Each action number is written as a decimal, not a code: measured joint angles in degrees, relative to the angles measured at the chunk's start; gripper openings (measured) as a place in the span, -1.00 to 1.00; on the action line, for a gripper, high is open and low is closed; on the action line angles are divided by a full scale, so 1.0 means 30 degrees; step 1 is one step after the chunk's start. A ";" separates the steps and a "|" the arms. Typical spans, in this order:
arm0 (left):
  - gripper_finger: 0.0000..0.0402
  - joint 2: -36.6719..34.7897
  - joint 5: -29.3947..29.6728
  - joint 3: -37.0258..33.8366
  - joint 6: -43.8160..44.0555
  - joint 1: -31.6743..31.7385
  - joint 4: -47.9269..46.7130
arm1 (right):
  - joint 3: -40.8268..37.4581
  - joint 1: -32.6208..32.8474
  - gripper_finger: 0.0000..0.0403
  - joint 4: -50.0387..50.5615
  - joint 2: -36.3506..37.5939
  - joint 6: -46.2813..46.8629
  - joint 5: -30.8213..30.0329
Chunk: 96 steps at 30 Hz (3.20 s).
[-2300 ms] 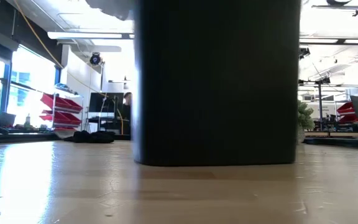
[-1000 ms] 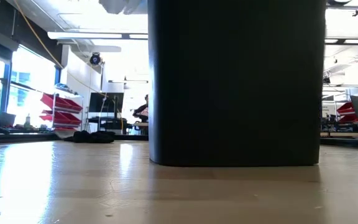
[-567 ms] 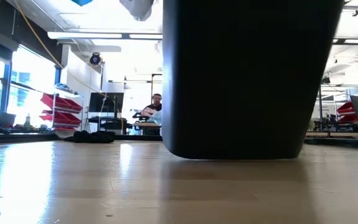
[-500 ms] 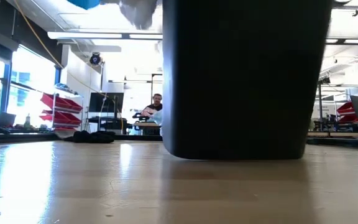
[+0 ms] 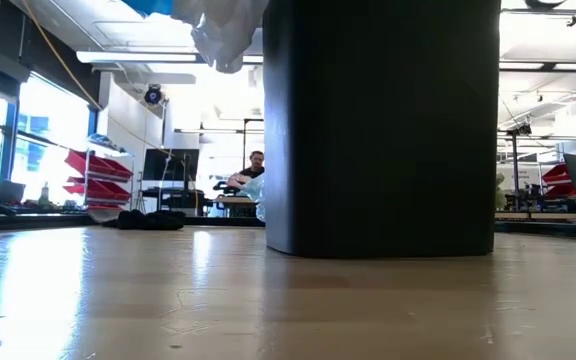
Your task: Place trash/remove bag and relplace
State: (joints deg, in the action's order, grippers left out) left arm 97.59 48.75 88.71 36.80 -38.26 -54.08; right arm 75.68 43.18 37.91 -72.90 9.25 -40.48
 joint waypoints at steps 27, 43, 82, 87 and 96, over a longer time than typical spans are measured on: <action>-0.15 -0.1919 -0.1173 -0.0022 0.1140 -0.1100 0.2530 | 0.0006 0.0531 -1.00 0.7896 -0.3097 0.6523 0.2347; -0.30 -0.4019 0.2874 -0.1377 0.4493 0.3710 -0.1631 | 0.0615 0.0918 -1.00 1.0681 0.1442 1.4680 -0.6303; -0.88 -0.8466 -0.0279 -1.1125 0.4384 0.4217 1.0480 | -0.4691 0.1323 -1.00 0.2898 0.1593 0.9710 0.0593; -0.97 -0.7040 -0.2641 -1.1939 0.1229 0.4287 1.5147 | -0.5615 0.0508 -1.00 0.0215 0.0449 0.7351 -0.2286; -1.00 -0.3712 -0.2952 -1.2174 0.2600 0.4893 1.5640 | -0.6896 -0.1779 -1.00 0.0979 -0.1213 0.8484 0.1845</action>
State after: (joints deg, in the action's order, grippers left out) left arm 86.46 39.89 52.18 44.60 -23.58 -7.16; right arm 54.99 37.84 40.85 -76.54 34.71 -34.95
